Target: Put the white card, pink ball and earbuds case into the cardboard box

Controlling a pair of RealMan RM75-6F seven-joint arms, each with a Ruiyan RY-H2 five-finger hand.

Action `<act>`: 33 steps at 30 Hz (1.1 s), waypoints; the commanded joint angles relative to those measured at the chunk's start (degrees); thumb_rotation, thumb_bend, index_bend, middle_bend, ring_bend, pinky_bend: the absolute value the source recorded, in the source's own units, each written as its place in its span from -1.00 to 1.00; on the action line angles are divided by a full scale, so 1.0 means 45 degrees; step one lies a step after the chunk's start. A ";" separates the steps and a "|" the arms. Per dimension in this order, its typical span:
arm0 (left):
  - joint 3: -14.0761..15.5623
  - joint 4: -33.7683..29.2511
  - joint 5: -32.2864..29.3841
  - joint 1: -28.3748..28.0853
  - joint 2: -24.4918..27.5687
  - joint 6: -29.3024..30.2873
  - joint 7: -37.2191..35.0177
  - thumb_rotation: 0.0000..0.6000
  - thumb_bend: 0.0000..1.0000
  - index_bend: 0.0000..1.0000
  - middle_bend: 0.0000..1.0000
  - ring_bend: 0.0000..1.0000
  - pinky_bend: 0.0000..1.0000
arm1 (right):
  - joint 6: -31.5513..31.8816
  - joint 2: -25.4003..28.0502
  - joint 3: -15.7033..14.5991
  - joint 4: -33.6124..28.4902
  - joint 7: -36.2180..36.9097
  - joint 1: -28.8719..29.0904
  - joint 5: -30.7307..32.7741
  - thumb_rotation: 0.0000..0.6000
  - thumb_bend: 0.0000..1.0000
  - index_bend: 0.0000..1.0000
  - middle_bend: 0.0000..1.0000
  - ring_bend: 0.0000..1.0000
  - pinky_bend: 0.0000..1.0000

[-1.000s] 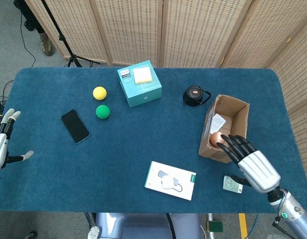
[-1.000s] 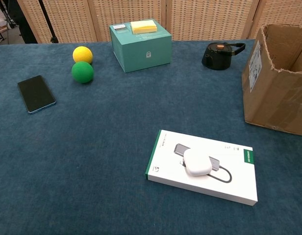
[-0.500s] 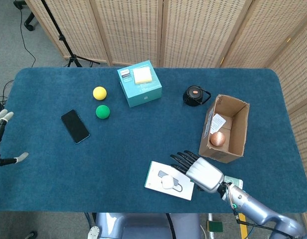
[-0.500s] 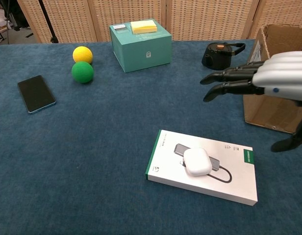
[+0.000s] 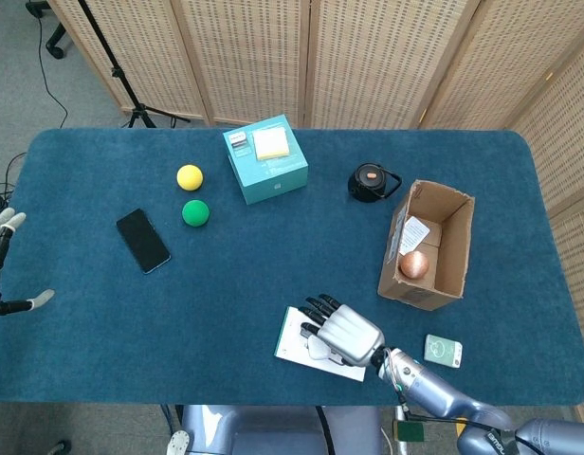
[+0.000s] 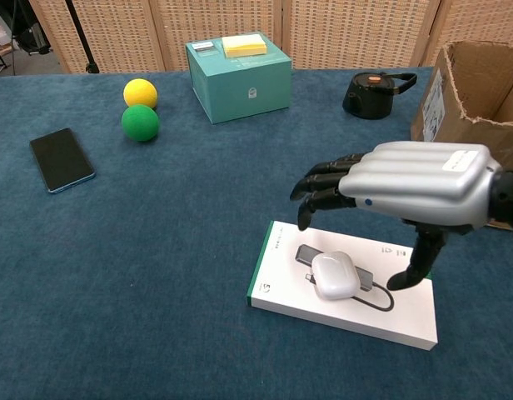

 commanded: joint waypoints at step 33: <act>-0.0493 0.0007 0.0106 0.0235 -0.0012 -0.0564 -0.0044 1.00 -1.00 -1.00 -1.00 -1.00 -1.00 | 0.1773 -0.1927 -0.1225 0.2393 0.1482 0.0229 -0.1163 1.00 -0.47 -0.01 -0.18 -0.41 -0.67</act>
